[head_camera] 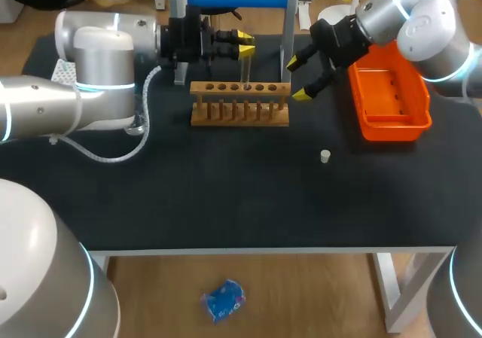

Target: Invert the test tube, pick up the pipette, mount the tip to pipette, aspirate from beaker and dispense into the tube, eject the tip, return the pipette, and cap with the stopper.

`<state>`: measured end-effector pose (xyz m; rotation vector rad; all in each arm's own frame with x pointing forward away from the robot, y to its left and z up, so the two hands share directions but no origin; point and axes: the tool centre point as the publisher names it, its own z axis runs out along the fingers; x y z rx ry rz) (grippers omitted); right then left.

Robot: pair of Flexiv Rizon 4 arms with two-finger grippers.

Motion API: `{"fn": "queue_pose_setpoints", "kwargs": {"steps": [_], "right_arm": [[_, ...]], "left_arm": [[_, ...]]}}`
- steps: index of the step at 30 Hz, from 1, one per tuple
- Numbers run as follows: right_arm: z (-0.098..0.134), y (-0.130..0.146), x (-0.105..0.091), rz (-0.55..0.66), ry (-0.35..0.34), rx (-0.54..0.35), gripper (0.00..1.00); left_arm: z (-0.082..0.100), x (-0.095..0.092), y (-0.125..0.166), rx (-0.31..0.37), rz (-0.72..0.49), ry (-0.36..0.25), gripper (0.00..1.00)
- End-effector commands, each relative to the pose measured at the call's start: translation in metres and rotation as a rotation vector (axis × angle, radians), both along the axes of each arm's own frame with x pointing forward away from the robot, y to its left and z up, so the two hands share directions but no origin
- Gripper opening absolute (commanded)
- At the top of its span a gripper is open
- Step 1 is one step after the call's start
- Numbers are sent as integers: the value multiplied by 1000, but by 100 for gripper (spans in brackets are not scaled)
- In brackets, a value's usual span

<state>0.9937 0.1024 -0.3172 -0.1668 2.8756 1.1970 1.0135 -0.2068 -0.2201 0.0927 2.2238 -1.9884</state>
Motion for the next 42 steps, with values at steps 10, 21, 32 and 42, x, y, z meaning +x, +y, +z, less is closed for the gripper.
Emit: {"fn": "queue_pose_setpoints", "kwargs": {"steps": [10, 21, 32, 42], "right_arm": [[1, -1, 1, 3, 2, -3, 100], [1, -1, 1, 3, 2, -3, 100], [1, -1, 1, 3, 2, -3, 100], [1, -1, 1, 3, 2, -3, 100]], "left_arm": [[-5, 7, -1, -1, -8, 26, 0], [-12, 9, -3, -3, -6, 38, 0], [-21, 17, -6, -7, -16, 39, 0], [-34, 21, -5, -23, -20, 65, 0]]}}
